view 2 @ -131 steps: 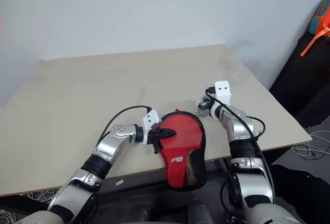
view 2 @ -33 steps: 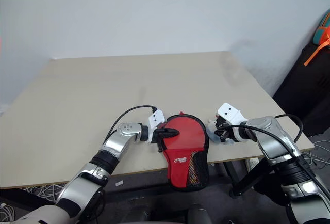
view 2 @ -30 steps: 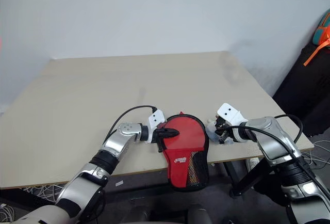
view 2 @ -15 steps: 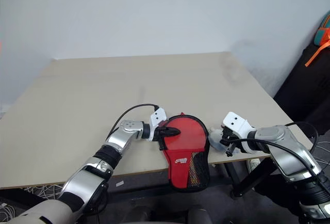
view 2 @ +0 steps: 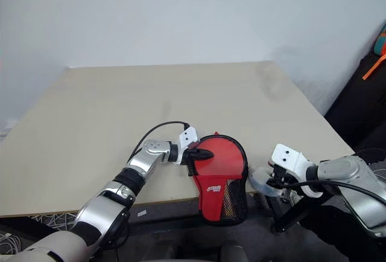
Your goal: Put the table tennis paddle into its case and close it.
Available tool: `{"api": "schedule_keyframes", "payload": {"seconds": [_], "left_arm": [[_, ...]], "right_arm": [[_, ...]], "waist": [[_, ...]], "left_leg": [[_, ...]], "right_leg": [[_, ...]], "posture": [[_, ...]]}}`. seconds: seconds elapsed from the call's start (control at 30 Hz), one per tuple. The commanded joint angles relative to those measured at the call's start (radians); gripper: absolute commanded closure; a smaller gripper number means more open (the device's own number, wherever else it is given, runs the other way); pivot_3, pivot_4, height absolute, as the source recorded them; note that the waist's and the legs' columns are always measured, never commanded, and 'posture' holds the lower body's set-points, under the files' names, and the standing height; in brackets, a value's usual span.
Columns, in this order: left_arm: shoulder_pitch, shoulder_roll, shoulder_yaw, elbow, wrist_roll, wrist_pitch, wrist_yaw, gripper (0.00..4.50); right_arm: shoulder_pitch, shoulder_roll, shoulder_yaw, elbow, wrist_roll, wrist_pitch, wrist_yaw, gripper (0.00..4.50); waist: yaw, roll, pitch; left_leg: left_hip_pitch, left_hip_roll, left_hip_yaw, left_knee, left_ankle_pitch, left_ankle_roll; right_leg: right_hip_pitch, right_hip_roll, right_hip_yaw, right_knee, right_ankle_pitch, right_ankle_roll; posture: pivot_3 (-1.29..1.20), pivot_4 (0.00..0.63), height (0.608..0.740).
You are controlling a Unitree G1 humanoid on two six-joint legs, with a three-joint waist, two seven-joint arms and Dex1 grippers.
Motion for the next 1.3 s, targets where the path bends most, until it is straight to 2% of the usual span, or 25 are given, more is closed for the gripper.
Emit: {"api": "schedule_keyframes", "payload": {"seconds": [0.03, 0.33, 0.7, 0.97, 1.07, 1.3], "left_arm": [[0.014, 0.003, -0.022, 0.037, 0.038, 0.022, -0.017, 4.50], [-0.004, 0.002, -0.016, 0.039, 0.041, 0.032, -0.033, 4.50], [-0.009, 0.000, -0.014, 0.040, 0.042, 0.032, -0.041, 4.50], [-0.008, 0.008, -0.012, 0.039, 0.043, 0.032, -0.048, 4.50], [-0.016, 0.007, -0.011, 0.050, 0.045, 0.029, -0.046, 4.50], [-0.031, -0.003, -0.005, 0.067, 0.044, 0.033, -0.033, 4.50]], "right_arm": [[0.040, -0.037, -0.061, -0.056, 0.031, -0.050, 0.046, 4.49], [0.192, -0.091, -0.155, -0.114, 0.045, -0.168, 0.126, 4.49], [0.363, -0.114, -0.270, -0.177, 0.046, -0.248, 0.204, 4.49], [0.500, -0.107, -0.457, -0.218, 0.062, -0.293, 0.357, 4.49], [0.510, -0.102, -0.493, -0.236, 0.083, -0.302, 0.398, 4.49], [0.457, -0.082, -0.497, -0.362, 0.239, -0.217, 0.389, 4.49]], "waist": [[0.000, 0.000, 0.000], [0.002, 0.001, 0.000], [0.006, 0.000, 0.001], [0.006, 0.000, 0.001], [0.005, 0.000, 0.001], [0.005, -0.001, 0.001]], "left_leg": [[0.000, 0.000, 0.000, 0.000, 0.000, 0.000], [-0.002, 0.001, 0.000, 0.000, -0.005, 0.004], [-0.002, 0.001, 0.001, 0.000, -0.006, 0.005], [-0.002, 0.001, 0.001, 0.001, -0.007, 0.005], [-0.001, 0.001, 0.001, 0.001, -0.007, 0.005], [-0.001, 0.001, 0.001, 0.001, -0.007, 0.004]], "right_leg": [[0.000, 0.000, 0.000, -0.001, 0.000, 0.000], [0.003, -0.001, -0.001, -0.009, 0.000, 0.001], [0.002, -0.001, -0.001, -0.010, 0.000, 0.002], [0.003, -0.001, -0.001, -0.010, 0.000, 0.002], [0.003, -0.001, -0.001, -0.010, 0.000, 0.002], [0.003, 0.000, -0.001, -0.010, 0.000, 0.002]], "posture": [[0.00, 0.000, 0.740], [0.00, 0.000, 0.740], [0.00, 0.000, 0.740], [0.00, 0.000, 0.740], [0.00, 0.000, 0.740], [0.00, 0.000, 0.740]]}}
